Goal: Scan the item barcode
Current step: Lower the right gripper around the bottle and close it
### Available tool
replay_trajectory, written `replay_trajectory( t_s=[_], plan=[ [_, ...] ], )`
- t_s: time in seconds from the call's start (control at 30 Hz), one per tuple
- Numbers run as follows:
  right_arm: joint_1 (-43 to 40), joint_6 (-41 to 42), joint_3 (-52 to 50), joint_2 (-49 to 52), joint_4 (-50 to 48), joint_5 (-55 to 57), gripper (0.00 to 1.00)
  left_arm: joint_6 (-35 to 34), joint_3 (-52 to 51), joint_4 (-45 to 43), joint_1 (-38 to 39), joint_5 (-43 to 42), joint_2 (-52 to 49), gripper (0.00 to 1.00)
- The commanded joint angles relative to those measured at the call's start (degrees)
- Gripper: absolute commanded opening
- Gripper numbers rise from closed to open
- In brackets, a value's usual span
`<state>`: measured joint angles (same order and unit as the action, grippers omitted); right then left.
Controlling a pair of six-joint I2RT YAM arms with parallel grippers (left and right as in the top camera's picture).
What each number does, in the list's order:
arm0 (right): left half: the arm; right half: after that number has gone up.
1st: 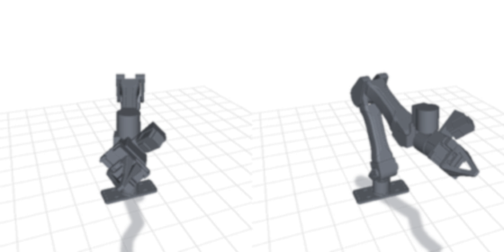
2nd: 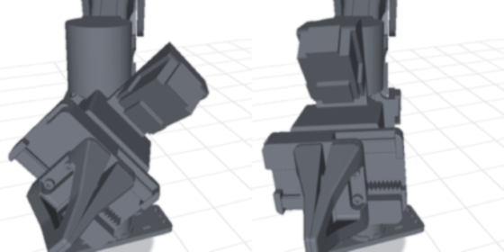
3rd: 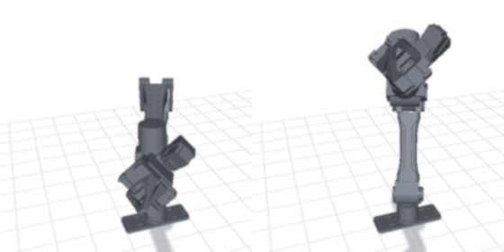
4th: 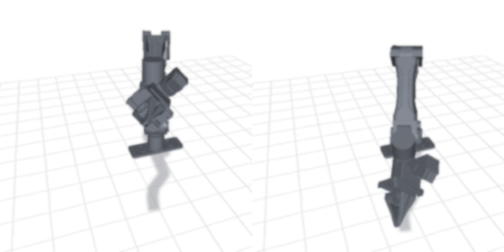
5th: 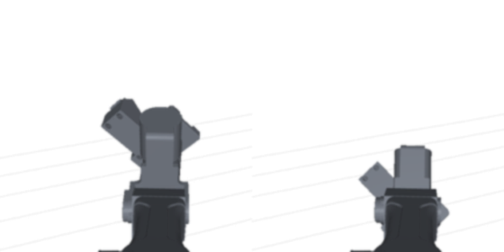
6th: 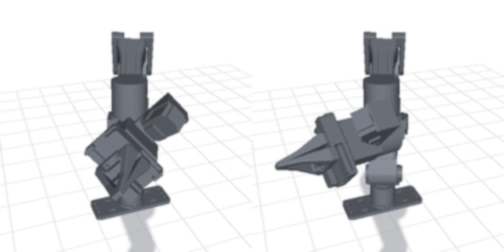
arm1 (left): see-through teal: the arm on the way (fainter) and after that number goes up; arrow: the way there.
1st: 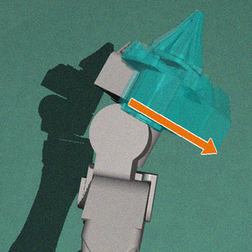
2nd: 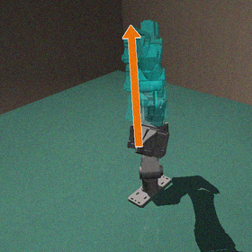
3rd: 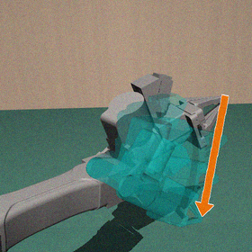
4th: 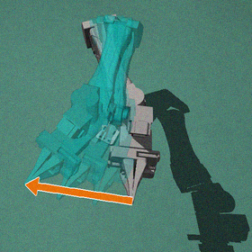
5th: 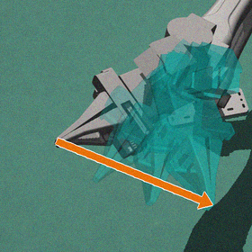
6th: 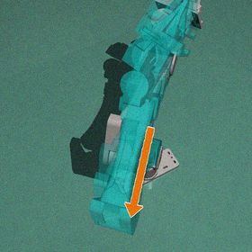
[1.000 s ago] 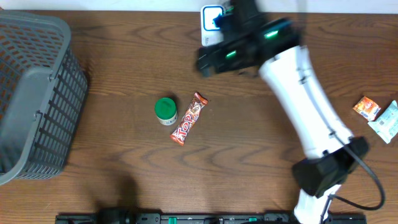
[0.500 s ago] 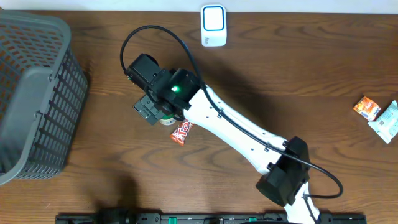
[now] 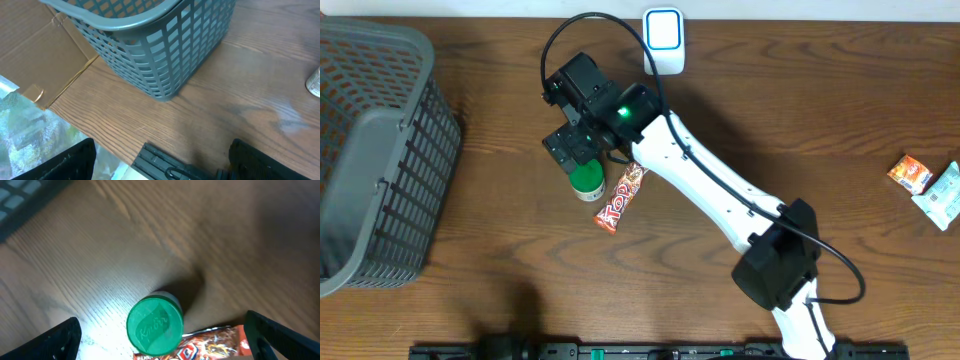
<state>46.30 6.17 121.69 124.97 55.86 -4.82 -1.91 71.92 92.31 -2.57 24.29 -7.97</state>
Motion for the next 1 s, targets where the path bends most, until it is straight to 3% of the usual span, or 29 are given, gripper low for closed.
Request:
replay_trajectory(
  t_s=[0.0,0.53,0.97],
  plan=[
    [0.98,1.11,0.24,4.79,0.11,-3.02,0.99,-0.35,0.15,4.44,-0.15,0.33,0.33,0.86],
    [1.79,3.28,0.24,12.70,0.11,-4.70,0.99,-0.33,0.15,4.46,-0.15,0.33,0.33,0.86],
    [1.77,11.02,0.24,14.99,1.79,-0.90,0.98,-0.35,0.15,4.46,-0.15,0.33,0.33,0.86]
  ],
)
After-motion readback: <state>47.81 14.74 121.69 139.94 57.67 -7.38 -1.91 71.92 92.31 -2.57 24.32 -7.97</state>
